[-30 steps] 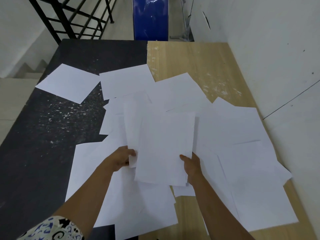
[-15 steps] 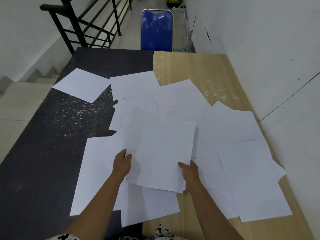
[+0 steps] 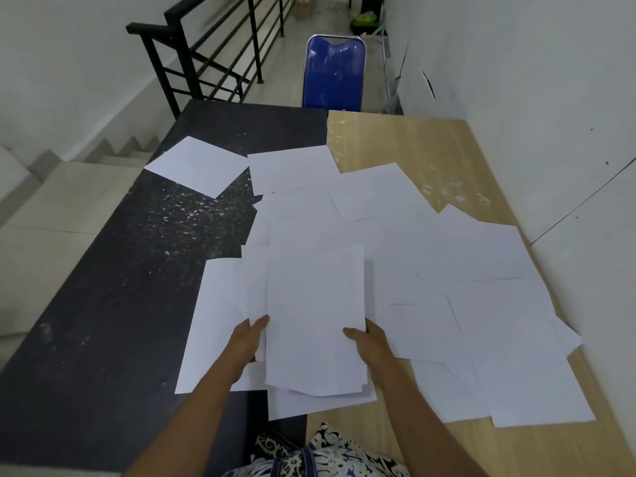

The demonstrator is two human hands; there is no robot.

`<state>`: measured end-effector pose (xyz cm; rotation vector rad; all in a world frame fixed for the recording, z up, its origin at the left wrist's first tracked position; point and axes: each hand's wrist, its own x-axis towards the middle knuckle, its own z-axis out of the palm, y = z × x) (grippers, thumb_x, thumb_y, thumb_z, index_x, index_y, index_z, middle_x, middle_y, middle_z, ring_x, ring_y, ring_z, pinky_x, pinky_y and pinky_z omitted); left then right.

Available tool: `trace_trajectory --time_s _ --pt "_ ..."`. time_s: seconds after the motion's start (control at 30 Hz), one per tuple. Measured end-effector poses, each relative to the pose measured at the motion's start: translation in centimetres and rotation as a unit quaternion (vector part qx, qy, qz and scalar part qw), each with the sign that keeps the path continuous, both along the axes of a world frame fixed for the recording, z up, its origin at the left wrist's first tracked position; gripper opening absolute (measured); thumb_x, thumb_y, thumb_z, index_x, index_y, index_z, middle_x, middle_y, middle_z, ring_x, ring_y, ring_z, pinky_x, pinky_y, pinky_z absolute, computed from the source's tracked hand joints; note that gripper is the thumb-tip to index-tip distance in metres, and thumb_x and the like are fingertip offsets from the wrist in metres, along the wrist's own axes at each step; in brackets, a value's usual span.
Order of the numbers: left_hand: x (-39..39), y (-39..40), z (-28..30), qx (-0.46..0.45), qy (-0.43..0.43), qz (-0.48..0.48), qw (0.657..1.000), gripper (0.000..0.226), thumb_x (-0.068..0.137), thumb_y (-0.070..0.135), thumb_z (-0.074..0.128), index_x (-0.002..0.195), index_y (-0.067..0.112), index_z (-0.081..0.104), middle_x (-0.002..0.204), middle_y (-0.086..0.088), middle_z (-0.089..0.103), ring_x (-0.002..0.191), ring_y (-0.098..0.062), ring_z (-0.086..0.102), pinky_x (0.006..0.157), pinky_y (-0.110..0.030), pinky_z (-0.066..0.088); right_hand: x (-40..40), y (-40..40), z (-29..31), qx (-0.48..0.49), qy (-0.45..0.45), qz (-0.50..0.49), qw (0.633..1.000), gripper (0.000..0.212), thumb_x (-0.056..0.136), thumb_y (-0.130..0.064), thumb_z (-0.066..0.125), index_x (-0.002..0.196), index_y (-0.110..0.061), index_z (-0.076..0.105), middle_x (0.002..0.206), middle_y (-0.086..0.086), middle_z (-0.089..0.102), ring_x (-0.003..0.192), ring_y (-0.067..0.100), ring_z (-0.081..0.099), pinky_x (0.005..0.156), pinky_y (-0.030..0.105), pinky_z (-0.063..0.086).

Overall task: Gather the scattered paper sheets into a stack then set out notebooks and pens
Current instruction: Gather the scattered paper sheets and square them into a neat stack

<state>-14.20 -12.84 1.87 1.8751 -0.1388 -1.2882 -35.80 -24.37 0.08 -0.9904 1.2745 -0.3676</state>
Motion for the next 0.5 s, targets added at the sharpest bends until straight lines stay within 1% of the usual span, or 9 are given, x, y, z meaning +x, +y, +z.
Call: trace_trajectory --time_s 0.03,0.07,0.13,0.17,0.2,0.27,0.37,0.43,0.5 --pt "-0.1 0.4 0.0 -0.011 -0.005 -0.019 1.000 0.030 0.094 0.036 0.060 0.118 0.022 0.047 0.111 -0.003 0.058 0.103 -0.024 0.058 0.085 -0.036 0.051 0.3 0.2 0.0 0.003 -0.004 0.014 1.000 0.029 0.091 -0.009 0.062 0.120 -0.013 0.061 0.107 0.001 0.067 0.096 0.016 0.064 0.084 0.029 0.053" --pt "-0.3 0.8 0.0 -0.023 -0.006 -0.033 0.999 0.033 0.092 0.031 0.065 0.118 0.020 0.049 0.109 -0.003 0.060 0.099 -0.021 0.059 0.081 -0.032 0.050 0.6 0.6 0.3 0.003 -0.002 0.037 0.999 0.028 0.091 -0.011 0.063 0.119 -0.016 0.061 0.113 0.003 0.066 0.103 0.019 0.063 0.090 0.033 0.052" --pt "-0.4 1.6 -0.1 -0.036 -0.007 -0.053 0.998 0.033 0.089 0.018 0.068 0.119 0.014 0.054 0.107 -0.005 0.063 0.091 -0.018 0.061 0.075 -0.029 0.050 1.1 1.2 0.2 -0.004 0.009 0.067 0.998 0.028 0.088 -0.018 0.066 0.116 -0.019 0.064 0.126 0.005 0.062 0.120 0.024 0.056 0.103 0.042 0.047" --pt "-0.4 1.9 -0.3 -0.033 -0.005 -0.055 0.998 0.033 0.089 0.013 0.068 0.120 0.011 0.056 0.109 -0.007 0.064 0.091 -0.020 0.061 0.073 -0.029 0.050 1.3 1.3 0.2 -0.009 0.013 0.072 0.997 0.030 0.088 -0.018 0.065 0.118 -0.017 0.065 0.126 0.006 0.062 0.122 0.025 0.054 0.105 0.044 0.045" --pt "-0.3 2.1 -0.5 -0.032 0.000 -0.049 0.998 0.033 0.089 0.011 0.068 0.120 0.010 0.056 0.111 -0.009 0.064 0.092 -0.022 0.061 0.071 -0.030 0.050 1.5 1.4 0.4 -0.010 0.014 0.077 0.997 0.031 0.089 -0.016 0.064 0.120 -0.013 0.064 0.122 0.006 0.064 0.118 0.026 0.057 0.103 0.043 0.046" --pt "-0.2 2.4 -0.7 -0.026 0.004 -0.033 0.999 0.030 0.091 0.008 0.065 0.119 0.009 0.057 0.113 -0.011 0.064 0.092 -0.024 0.061 0.068 -0.031 0.050 1.5 1.3 0.6 -0.018 0.015 0.086 0.996 0.027 0.093 -0.010 0.059 0.120 -0.010 0.063 0.111 0.003 0.068 0.105 0.023 0.063 0.096 0.036 0.050" --pt "-0.3 2.6 -0.8 -0.031 0.015 -0.023 0.999 0.028 0.091 0.009 0.065 0.117 0.009 0.057 0.108 -0.008 0.066 0.090 -0.023 0.063 0.067 -0.031 0.051 1.5 1.1 0.7 -0.017 -0.011 0.104 0.994 0.026 0.094 -0.012 0.059 0.119 -0.019 0.060 0.106 -0.005 0.066 0.099 0.014 0.063 0.086 0.025 0.051" --pt "-0.4 2.6 -1.2 -0.031 -0.001 -0.027 0.999 0.034 0.089 0.007 0.067 0.121 0.008 0.056 0.110 -0.008 0.065 0.093 -0.024 0.062 0.074 -0.034 0.052 1.7 0.7 0.3 -0.023 0.003 0.134 0.991 0.027 0.094 -0.016 0.060 0.121 -0.020 0.061 0.113 -0.004 0.066 0.101 0.014 0.063 0.086 0.023 0.050" --pt "-0.3 2.7 -1.8 -0.021 -0.035 -0.035 0.999 0.039 0.089 0.004 0.065 0.127 0.005 0.054 0.119 -0.011 0.062 0.100 -0.027 0.059 0.089 -0.039 0.050 2.1 0.3 -0.2 -0.083 0.090 0.160 0.980 0.027 0.092 -0.027 0.062 0.118 -0.017 0.065 0.116 0.001 0.067 0.105 0.018 0.062 0.091 0.028 0.050"
